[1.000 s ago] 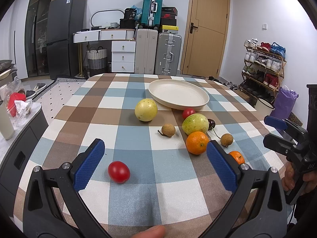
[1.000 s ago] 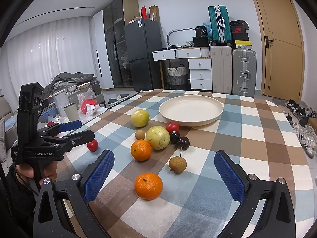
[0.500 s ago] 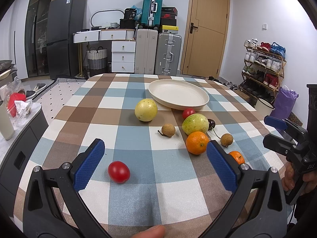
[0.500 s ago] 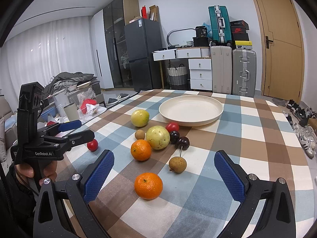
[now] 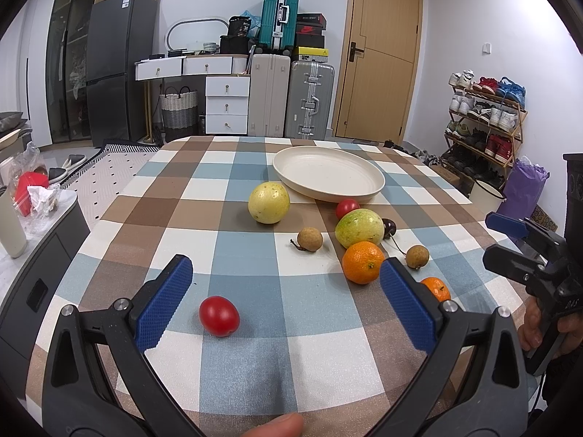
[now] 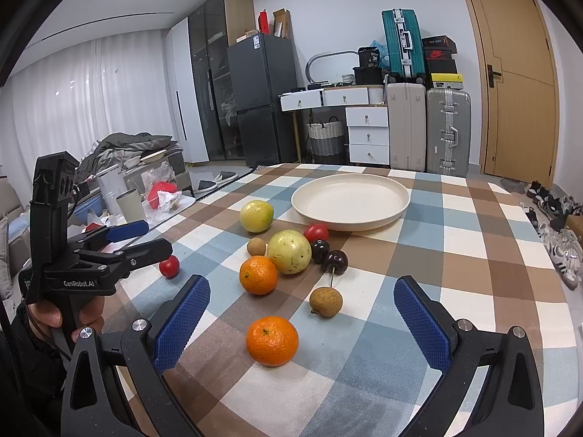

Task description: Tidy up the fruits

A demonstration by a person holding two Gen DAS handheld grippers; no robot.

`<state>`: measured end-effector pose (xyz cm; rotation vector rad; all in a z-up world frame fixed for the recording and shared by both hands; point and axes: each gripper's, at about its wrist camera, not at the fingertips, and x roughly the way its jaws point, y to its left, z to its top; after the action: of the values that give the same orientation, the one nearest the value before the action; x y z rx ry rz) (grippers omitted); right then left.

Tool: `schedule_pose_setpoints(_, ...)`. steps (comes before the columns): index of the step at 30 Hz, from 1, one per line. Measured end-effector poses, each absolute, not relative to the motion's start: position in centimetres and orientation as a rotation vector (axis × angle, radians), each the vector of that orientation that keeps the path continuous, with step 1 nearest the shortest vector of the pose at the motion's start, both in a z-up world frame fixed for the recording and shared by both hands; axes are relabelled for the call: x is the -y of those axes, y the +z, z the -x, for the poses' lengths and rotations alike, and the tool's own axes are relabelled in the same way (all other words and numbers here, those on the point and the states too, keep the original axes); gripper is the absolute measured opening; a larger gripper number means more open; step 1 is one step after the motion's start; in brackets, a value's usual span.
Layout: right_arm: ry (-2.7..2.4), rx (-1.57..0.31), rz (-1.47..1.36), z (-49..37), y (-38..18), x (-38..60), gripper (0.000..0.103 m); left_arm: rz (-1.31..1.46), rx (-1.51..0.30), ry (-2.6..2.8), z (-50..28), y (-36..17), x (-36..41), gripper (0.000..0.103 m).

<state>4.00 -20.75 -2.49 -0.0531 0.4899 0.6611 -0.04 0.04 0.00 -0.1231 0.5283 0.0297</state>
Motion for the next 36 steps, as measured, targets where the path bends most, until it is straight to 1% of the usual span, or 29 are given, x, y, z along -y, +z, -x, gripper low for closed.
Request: schedule_pose_setpoints(36,0.653,-0.529,0.065,-4.24,-2.81,20.31,0.103,0.138,-0.529,0.035,0.09,0.08,-0.21,0.102)
